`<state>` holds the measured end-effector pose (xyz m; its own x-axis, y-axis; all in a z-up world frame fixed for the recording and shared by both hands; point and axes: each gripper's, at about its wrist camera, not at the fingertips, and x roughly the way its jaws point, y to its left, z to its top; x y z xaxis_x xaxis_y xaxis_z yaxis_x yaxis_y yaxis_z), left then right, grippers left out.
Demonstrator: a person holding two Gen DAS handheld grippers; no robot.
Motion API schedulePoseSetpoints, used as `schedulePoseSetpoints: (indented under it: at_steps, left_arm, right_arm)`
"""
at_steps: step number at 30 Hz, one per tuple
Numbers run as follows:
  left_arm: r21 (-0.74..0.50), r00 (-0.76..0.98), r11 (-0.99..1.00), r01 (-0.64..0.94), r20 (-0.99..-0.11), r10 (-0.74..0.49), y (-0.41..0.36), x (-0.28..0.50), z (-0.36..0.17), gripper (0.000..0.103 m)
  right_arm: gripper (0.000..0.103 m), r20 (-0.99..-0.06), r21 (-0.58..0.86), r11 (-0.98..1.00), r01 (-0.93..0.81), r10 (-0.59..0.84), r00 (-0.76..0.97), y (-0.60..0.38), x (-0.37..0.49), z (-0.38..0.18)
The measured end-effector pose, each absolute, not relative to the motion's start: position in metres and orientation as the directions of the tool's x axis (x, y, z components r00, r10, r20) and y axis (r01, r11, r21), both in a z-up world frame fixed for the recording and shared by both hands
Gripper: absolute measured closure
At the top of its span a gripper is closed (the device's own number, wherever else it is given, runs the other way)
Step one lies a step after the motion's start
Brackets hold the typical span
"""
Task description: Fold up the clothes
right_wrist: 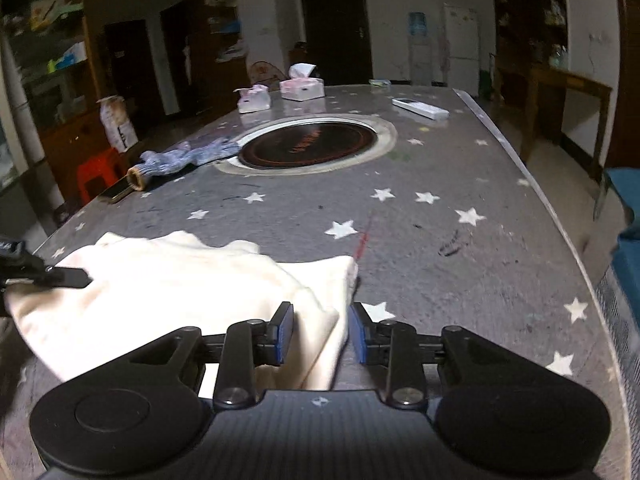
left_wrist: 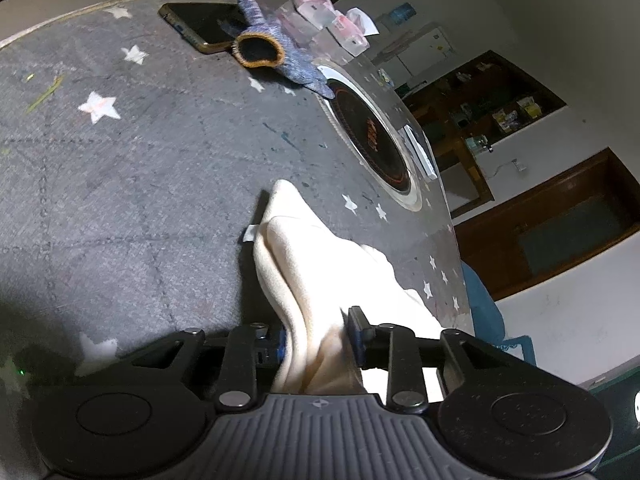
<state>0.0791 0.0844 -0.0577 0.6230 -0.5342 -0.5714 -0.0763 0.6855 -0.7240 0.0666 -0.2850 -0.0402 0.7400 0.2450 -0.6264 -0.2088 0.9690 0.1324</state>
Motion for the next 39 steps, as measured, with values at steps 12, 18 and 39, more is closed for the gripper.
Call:
schedulePoseSetpoints:
  at_steps: [12,18,39]
  left_arm:
    - [-0.675,0.630,0.737,-0.037,-0.588,-0.506,0.073,0.077,-0.052,0.064]
    - [-0.643,0.637,0.765,-0.023,-0.599,-0.484,0.068,0.075,-0.050,0.064]
    - [-0.290,0.676,0.954,0.080,-0.687,-0.266,0.022,0.068,-0.033,0.073]
  right_arm:
    - [0.073,-0.605,0.228,0.955,-0.192,0.293,0.740,-0.297,0.077,-0.051]
    - [0.079,-0.599,0.237,0.943,-0.233,0.330,0.730,-0.292,0.074,-0.051]
    - [0.082,-0.589,0.268,0.940,-0.211,0.334,0.736,-0.291,0.067,-0.051]
